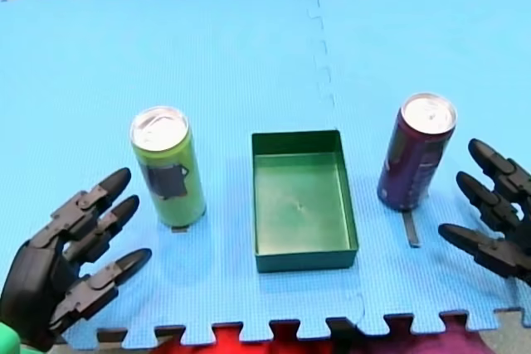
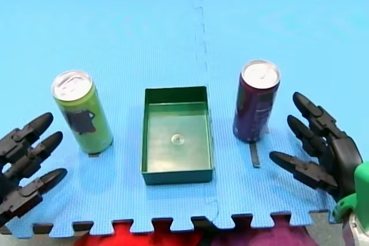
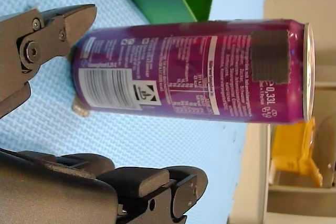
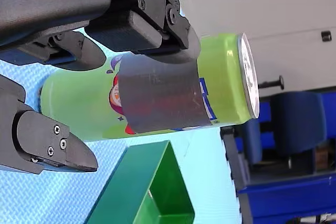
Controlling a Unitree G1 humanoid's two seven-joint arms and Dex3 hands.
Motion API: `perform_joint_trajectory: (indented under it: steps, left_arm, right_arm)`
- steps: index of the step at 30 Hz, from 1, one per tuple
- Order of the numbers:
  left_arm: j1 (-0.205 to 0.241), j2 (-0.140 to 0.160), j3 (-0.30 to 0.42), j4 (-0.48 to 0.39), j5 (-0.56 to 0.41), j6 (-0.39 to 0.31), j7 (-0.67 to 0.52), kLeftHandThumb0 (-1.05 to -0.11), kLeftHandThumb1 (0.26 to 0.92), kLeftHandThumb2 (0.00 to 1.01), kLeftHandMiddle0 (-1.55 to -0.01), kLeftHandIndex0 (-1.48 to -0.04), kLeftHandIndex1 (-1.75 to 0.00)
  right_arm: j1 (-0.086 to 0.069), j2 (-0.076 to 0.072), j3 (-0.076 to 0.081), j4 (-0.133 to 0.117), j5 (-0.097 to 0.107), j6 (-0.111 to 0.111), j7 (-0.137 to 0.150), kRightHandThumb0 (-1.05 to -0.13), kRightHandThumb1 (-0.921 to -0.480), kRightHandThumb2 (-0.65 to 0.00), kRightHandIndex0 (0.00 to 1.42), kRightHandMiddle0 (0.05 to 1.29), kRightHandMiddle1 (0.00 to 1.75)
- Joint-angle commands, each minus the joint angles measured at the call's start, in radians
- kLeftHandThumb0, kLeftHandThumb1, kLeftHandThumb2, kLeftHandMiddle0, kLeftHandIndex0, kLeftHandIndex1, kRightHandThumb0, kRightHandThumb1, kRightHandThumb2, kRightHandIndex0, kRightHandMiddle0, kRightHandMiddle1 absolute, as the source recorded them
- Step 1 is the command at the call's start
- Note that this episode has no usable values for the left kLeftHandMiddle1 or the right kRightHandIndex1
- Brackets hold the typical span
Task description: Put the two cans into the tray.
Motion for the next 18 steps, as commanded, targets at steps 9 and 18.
perform_joint_trajectory:
  steps: [9,18]
  left_arm:
    - [0.002,0.017,0.006,0.004,-0.01,-0.009,-0.011,-1.048,0.871,0.02,-0.48,-0.5,0.0]
    - [-0.009,0.021,0.013,0.028,-0.012,-0.014,-0.01,-1.048,0.899,0.02,-0.48,-0.49,0.0]
  right_arm:
    - [-0.042,-0.025,0.056,0.025,-0.103,-0.038,-0.104,-1.048,-0.759,-0.024,0.27,0.27,0.0]
    - [-0.104,-0.035,0.089,0.069,-0.156,-0.021,-0.162,-1.048,-0.762,-0.015,0.27,0.26,0.0]
